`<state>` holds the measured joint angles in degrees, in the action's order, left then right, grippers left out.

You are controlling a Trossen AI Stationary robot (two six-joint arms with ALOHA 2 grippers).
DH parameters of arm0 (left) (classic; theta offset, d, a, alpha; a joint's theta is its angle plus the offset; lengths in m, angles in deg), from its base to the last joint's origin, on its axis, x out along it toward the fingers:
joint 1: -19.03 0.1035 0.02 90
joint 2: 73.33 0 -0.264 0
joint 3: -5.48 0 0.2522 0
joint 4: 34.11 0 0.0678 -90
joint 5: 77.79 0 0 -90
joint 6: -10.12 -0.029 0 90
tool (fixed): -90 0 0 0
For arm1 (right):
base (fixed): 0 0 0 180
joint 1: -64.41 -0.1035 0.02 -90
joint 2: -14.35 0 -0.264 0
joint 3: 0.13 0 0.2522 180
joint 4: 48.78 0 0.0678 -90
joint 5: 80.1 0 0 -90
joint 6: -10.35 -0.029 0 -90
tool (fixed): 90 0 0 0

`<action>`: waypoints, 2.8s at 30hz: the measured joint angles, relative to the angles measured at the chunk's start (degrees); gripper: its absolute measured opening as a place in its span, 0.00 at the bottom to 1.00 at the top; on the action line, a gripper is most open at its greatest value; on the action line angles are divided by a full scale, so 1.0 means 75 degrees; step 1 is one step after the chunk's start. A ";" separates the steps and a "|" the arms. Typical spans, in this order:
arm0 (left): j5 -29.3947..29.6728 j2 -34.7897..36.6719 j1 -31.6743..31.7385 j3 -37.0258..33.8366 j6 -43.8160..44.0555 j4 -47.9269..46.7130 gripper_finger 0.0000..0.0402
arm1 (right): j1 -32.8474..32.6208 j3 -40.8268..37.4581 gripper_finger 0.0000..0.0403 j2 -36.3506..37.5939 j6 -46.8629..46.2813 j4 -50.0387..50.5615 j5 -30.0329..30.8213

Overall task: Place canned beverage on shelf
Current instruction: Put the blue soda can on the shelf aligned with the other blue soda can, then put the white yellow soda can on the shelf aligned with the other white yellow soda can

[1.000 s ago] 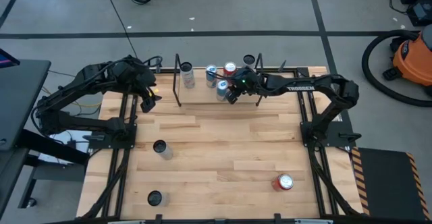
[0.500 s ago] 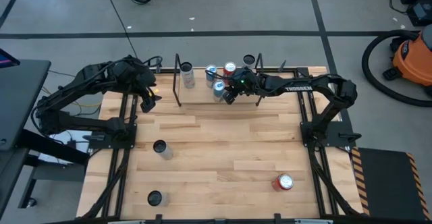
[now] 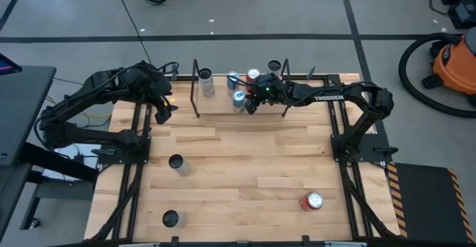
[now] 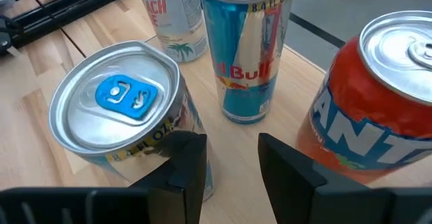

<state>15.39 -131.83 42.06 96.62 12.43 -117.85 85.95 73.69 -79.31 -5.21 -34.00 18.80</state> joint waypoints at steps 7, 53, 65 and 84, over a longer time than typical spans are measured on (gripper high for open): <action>0.0000 0.0000 0.0000 0.0000 0.0000 -0.0004 0.75 | 0.0061 0.0000 0.35 0.0227 0.0003 0.0755 0.0044; 0.0000 0.0000 0.0000 0.0000 0.0000 0.0272 0.75 | -0.0356 0.0000 0.35 0.0379 -0.0764 0.0213 -0.0592; 0.0000 0.0001 -0.0003 -0.0003 0.0003 0.0371 0.75 | -0.0259 -0.0025 0.35 -0.0069 -0.0793 -0.0168 -0.0553; 0.0000 0.0003 0.0000 -0.0003 0.0201 0.0329 0.75 | -0.0285 -0.0003 0.35 0.0719 -0.0708 0.0099 -0.1920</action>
<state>15.39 -131.81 42.06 96.60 13.93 -115.39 83.81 73.66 -73.92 -10.52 -33.26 4.40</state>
